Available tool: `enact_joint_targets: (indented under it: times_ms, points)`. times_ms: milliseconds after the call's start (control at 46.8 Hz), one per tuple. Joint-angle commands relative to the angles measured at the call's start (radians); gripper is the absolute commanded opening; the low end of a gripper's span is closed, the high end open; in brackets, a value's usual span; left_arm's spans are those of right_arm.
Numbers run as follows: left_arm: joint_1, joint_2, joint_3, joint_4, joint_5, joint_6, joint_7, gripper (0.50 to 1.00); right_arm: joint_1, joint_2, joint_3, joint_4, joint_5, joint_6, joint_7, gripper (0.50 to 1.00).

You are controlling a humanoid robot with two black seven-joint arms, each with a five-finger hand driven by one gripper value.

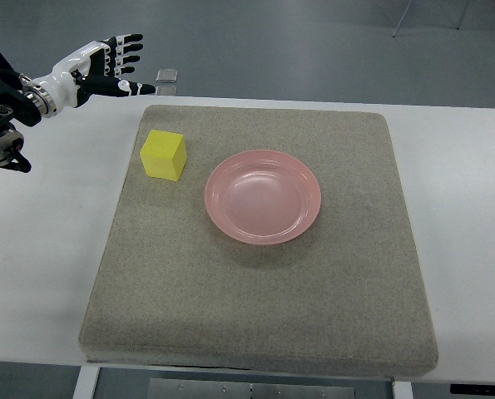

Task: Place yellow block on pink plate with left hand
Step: 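Swing the left hand over the yellow cube with fingers open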

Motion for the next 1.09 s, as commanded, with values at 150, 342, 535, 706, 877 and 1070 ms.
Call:
enact_joint_targets:
  times_ms: [150, 342, 535, 706, 877, 1070]
  points:
    - [-0.046, 0.088, 0.052, -0.130, 0.327, -0.040, -0.001, 0.984, 0.000, 0.000, 0.000, 0.000, 0.000, 0.000, 0.000, 0.924]
    - [-0.052, 0.126, 0.052, -0.178, 0.565, -0.066, -0.009, 0.984, 0.000, 0.000, 0.000, 0.000, 0.000, 0.000, 0.000, 0.924]
    - [-0.061, 0.134, 0.052, -0.215, 0.734, -0.068, -0.021, 0.979, 0.000, 0.000, 0.000, 0.000, 0.000, 0.000, 0.000, 0.924]
    - [-0.067, 0.135, 0.052, -0.216, 0.917, -0.063, -0.078, 0.977, 0.000, 0.000, 0.000, 0.000, 0.000, 0.000, 0.000, 0.924]
    - [-0.061, 0.120, 0.052, -0.216, 0.934, -0.059, -0.078, 0.977, 0.000, 0.000, 0.000, 0.000, 0.000, 0.000, 0.000, 0.924]
    - [-0.046, 0.056, 0.052, -0.183, 0.938, -0.043, -0.075, 0.979, 0.000, 0.000, 0.000, 0.000, 0.000, 0.000, 0.000, 0.924]
